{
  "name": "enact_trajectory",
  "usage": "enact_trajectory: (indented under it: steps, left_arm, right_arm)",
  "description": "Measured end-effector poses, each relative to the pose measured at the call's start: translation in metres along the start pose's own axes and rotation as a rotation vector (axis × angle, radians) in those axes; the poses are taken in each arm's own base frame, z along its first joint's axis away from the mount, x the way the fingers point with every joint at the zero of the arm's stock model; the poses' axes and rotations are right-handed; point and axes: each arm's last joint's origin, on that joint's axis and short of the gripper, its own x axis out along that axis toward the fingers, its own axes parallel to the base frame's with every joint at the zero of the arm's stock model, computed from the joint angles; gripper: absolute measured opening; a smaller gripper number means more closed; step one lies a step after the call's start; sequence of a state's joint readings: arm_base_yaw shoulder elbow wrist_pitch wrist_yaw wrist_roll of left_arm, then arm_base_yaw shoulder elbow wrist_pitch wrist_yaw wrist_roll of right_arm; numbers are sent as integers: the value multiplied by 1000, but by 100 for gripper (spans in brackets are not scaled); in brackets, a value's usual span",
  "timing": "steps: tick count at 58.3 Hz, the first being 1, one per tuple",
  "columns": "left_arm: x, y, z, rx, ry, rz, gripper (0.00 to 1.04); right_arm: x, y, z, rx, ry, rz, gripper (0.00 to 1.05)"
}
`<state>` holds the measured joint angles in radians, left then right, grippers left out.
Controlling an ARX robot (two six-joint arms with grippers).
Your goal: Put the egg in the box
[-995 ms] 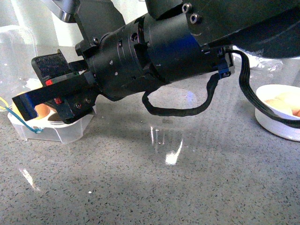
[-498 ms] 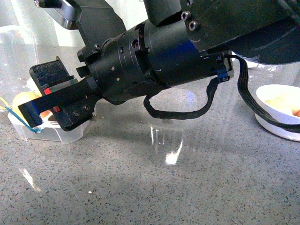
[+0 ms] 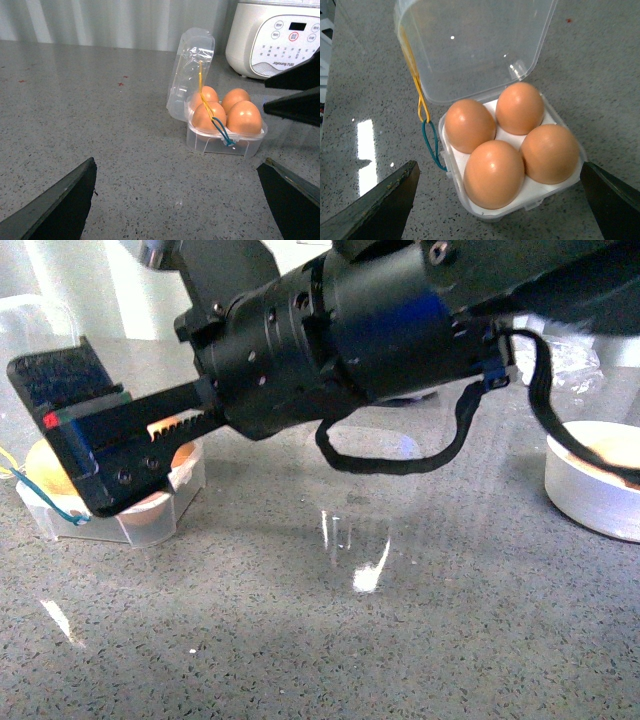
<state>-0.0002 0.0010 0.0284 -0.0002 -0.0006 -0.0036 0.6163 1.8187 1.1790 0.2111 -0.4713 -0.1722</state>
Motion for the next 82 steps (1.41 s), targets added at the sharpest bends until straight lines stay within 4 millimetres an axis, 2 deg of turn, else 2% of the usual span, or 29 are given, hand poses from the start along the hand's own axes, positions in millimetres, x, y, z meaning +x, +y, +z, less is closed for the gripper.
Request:
enact_trajectory:
  steps: [13,25,34,38,40,51,58,66,70,75,82]
  left_arm:
    - [0,0,0,0,0,0,98]
    - [0,0,0,0,0,0,98]
    - [0,0,0,0,0,0,98]
    - [0,0,0,0,0,0,98]
    - [0,0,0,0,0,0,98]
    - [0,0,0,0,0,0,98]
    - [0,0,0,0,0,0,98]
    - [0,0,0,0,0,0,98]
    - [0,0,0,0,0,0,98]
    - [0,0,0,0,0,0,98]
    - [0,0,0,0,0,0,98]
  right_arm:
    - [-35,-12,16,-1,-92,-115,98]
    - [-75,-33,12,59,-168,-298,98]
    - [-123,-42,1,83,-223,-502,98]
    - [-155,-42,-4,70,-255,-651,98]
    - [-173,-40,-8,63,-269,-741,98]
    - [-233,-30,-34,20,-311,-1041,98]
    - [-261,-25,-59,21,-314,-1198,98]
    - [-287,-24,-99,47,-267,-1352,98]
    - [-296,-23,-116,77,-234,-1387,98]
    - [-304,-21,-128,94,-229,-1404,97]
    - [-302,-9,-136,144,-303,-1175,78]
